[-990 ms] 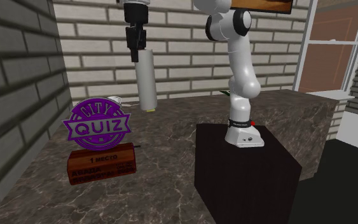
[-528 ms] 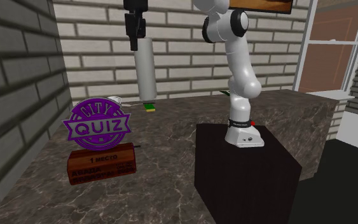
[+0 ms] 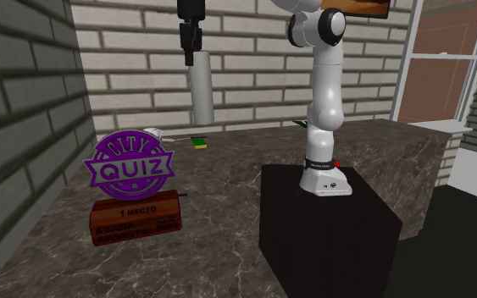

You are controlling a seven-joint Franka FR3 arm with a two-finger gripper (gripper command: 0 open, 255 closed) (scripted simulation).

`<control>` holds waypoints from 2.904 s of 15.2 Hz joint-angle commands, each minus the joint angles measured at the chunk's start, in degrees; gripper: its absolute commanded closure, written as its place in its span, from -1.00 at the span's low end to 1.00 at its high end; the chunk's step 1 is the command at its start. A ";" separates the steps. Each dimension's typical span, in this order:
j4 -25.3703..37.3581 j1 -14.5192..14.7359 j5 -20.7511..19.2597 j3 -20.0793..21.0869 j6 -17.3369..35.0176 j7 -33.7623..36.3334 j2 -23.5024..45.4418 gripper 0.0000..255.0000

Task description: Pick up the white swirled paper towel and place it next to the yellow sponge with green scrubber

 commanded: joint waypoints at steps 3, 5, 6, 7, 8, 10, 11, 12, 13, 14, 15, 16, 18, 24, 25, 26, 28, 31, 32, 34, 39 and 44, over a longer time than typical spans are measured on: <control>-7.56 -3.98 4.05 -4.15 2.02 -7.55 -7.21 1.00; -10.32 -5.37 5.23 -6.34 2.60 -11.07 -9.87 1.00; -11.56 -6.01 5.69 -7.41 2.84 -12.79 -11.05 1.00; -12.71 -6.60 6.06 -8.51 3.06 -14.47 -12.14 1.00; -13.78 -7.13 6.35 -9.62 3.25 -16.13 -13.14 1.00; -15.68 -8.14 6.75 -11.81 3.58 -19.37 -14.88 1.00; -16.51 -8.65 6.86 -12.87 3.73 -20.96 -15.63 1.00; -17.27 -9.12 6.92 -13.94 3.87 -22.53 -16.31 1.00; -17.96 -9.61 6.94 -14.98 4.00 -24.08 -16.91 1.00; -18.58 -10.09 6.91 -16.02 4.13 -25.61 -17.43 1.00; -19.12 -10.55 6.85 -17.06 4.25 -27.13 -17.89 1.00; -19.60 -11.01 6.76 -18.09 4.36 -28.63 -18.28 1.00; -20.35 -11.94 6.49 -20.12 4.58 -31.58 -18.84 1.00; -21.00 -14.80 5.34 -25.94 5.21 -40.20 -19.00 1.00; -20.88 -15.29 5.13 -26.88 5.30 -41.61 -18.80 1.00; -20.68 -15.80 4.92 -27.80 5.39 -43.01 -18.55 1.00; -20.09 -16.77 4.52 -29.64 5.57 -45.78 -17.86 1.00; -18.70 -18.27 4.01 -32.31 5.78 -49.92 -16.37 1.00; -18.09 -18.77 3.87 -33.20 5.83 -51.28 -15.75 1.00; -16.66 -19.77 3.67 -34.93 5.90 -54.01 -14.34 1.00; -11.73 -22.39 3.64 -39.09 5.79 -60.78 -9.75 1.00; -4.79 -25.23 4.54 -42.87 5.01 -67.35 -3.70 1.00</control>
